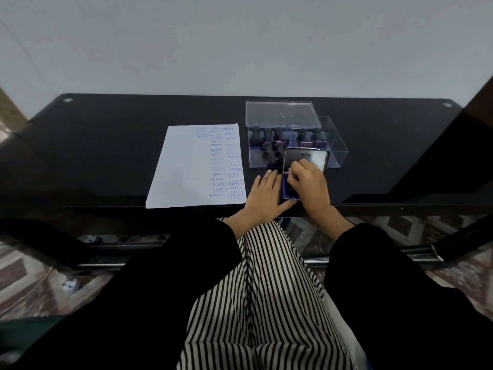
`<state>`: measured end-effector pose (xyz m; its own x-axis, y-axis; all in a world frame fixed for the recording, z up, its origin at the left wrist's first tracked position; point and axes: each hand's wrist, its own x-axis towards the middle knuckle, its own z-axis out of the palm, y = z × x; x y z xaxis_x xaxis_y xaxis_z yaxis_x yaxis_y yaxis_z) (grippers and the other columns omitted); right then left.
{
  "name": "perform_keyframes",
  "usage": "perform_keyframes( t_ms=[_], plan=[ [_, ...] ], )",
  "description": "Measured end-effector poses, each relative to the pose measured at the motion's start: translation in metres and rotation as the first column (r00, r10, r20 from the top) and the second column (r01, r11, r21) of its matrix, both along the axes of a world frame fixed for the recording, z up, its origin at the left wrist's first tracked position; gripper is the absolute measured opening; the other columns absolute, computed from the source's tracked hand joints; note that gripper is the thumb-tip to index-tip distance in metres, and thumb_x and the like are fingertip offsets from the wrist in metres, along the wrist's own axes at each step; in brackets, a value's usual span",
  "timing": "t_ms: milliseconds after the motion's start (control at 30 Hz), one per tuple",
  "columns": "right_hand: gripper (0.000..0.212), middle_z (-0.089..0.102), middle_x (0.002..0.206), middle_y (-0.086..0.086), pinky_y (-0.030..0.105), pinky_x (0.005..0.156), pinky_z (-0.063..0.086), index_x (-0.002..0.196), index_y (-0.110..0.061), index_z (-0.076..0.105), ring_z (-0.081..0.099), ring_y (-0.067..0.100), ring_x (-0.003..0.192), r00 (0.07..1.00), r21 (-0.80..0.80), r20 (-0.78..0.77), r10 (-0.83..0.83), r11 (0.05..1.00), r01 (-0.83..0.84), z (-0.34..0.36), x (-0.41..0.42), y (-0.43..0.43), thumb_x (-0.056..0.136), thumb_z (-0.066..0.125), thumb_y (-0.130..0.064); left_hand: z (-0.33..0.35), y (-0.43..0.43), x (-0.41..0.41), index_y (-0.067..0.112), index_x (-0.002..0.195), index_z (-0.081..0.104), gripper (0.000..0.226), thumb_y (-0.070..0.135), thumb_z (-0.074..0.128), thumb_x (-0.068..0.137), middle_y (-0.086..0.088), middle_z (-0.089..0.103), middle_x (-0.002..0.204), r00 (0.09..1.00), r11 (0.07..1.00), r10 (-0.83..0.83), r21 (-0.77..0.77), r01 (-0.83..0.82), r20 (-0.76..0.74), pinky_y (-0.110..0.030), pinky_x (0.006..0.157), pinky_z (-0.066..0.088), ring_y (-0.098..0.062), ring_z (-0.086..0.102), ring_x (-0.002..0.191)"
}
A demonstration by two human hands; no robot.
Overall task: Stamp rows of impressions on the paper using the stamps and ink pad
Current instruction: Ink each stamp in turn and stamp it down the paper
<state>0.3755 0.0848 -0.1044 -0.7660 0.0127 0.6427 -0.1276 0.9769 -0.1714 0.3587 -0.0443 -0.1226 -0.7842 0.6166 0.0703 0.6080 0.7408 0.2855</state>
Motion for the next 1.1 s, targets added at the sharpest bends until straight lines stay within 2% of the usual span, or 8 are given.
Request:
perform_keyframes(
  t_ms=[133,200,300,400,533,633,900,1100],
  plan=[
    [0.02,0.054,0.065,0.013,0.043,0.055,0.045,0.066,-0.004,0.05,0.052,0.029,0.061,0.988,-0.006,0.15,-0.023,1.0,0.025,0.014,-0.01,0.005,0.085,0.055,-0.005,0.016,-0.007,-0.007,0.004,0.147,0.019,0.078,0.053,0.044,0.091,-0.015,0.025,0.153,0.993,0.997,-0.069,0.05,0.064,0.098,-0.04,0.118,0.018,-0.026,0.023,0.142],
    [0.023,0.051,0.06,0.011,0.042,0.052,0.043,0.063,-0.006,0.049,0.05,0.026,0.055,0.998,-0.065,0.065,-0.019,0.998,0.023,0.023,-0.013,0.008,0.085,0.054,-0.006,0.034,-0.019,-0.013,0.005,0.145,0.027,0.069,0.045,0.048,0.092,-0.013,0.041,0.142,0.987,0.986,-0.106,0.14,0.088,0.123,-0.035,0.108,0.036,-0.025,0.043,0.129],
    [0.027,0.04,0.059,0.004,0.034,0.048,0.027,0.064,-0.013,0.039,0.038,0.019,0.051,0.997,-0.201,-0.075,-0.018,0.98,0.002,0.044,-0.025,-0.002,0.089,0.049,-0.01,0.058,-0.047,-0.034,0.007,0.133,0.046,0.044,0.027,0.048,0.095,-0.01,0.056,0.127,0.993,0.955,-0.099,0.286,0.079,0.058,-0.032,0.096,0.045,-0.021,0.056,0.112],
    [0.025,0.04,0.066,0.005,0.029,0.054,0.024,0.068,-0.013,0.041,0.037,0.018,0.056,0.993,-0.237,-0.115,-0.004,0.971,-0.024,0.065,-0.052,-0.025,0.092,0.049,-0.01,0.074,-0.08,-0.064,0.009,0.12,0.056,0.029,0.015,0.047,0.093,-0.007,0.062,0.115,0.999,0.918,0.021,0.396,-0.029,0.025,-0.03,0.089,0.049,-0.017,0.059,0.098],
    [0.024,0.043,0.069,0.01,0.03,0.057,0.025,0.069,-0.007,0.045,0.038,0.021,0.061,0.991,-0.217,-0.051,0.123,0.967,-0.131,0.077,-0.097,-0.06,0.093,0.049,-0.008,0.083,-0.123,-0.105,0.009,0.123,0.053,0.029,0.01,0.044,0.095,-0.008,0.06,0.117,0.971,0.853,0.229,0.467,-0.233,0.065,-0.028,0.091,0.047,-0.019,0.058,0.102],
    [0.027,0.039,0.07,0.006,0.028,0.054,0.014,0.071,-0.011,0.036,0.035,0.02,0.063,0.976,-0.212,0.028,0.215,0.956,-0.204,0.076,-0.13,-0.089,0.096,0.046,-0.013,0.073,-0.149,-0.135,0.011,0.127,0.049,0.032,0.009,0.041,0.095,-0.006,0.056,0.125,0.937,0.828,0.338,0.444,-0.342,0.091,-0.027,0.093,0.044,-0.019,0.055,0.111],
    [0.025,0.043,0.077,0.005,0.013,0.051,0.024,0.076,-0.01,0.04,0.04,0.014,0.065,0.942,-0.171,0.231,0.244,0.963,-0.207,0.049,-0.203,-0.141,0.099,0.042,-0.02,0.029,-0.167,-0.183,0.005,0.139,0.039,0.042,0.01,0.035,0.098,-0.009,0.04,0.146,0.897,0.868,0.441,0.244,-0.433,0.02,-0.029,0.108,0.032,-0.021,0.037,0.135],
    [0.027,0.044,0.077,0.004,0.017,0.054,0.029,0.075,-0.009,0.041,0.04,0.012,0.061,0.924,-0.178,0.295,0.243,0.964,-0.197,0.033,-0.232,-0.159,0.098,0.044,-0.022,0.012,-0.17,-0.196,0.008,0.146,0.025,0.046,0.022,0.027,0.101,-0.006,0.019,0.157,0.903,0.901,0.429,0.063,-0.428,0.002,-0.042,0.118,0.012,-0.022,0.01,0.147]
  ],
)
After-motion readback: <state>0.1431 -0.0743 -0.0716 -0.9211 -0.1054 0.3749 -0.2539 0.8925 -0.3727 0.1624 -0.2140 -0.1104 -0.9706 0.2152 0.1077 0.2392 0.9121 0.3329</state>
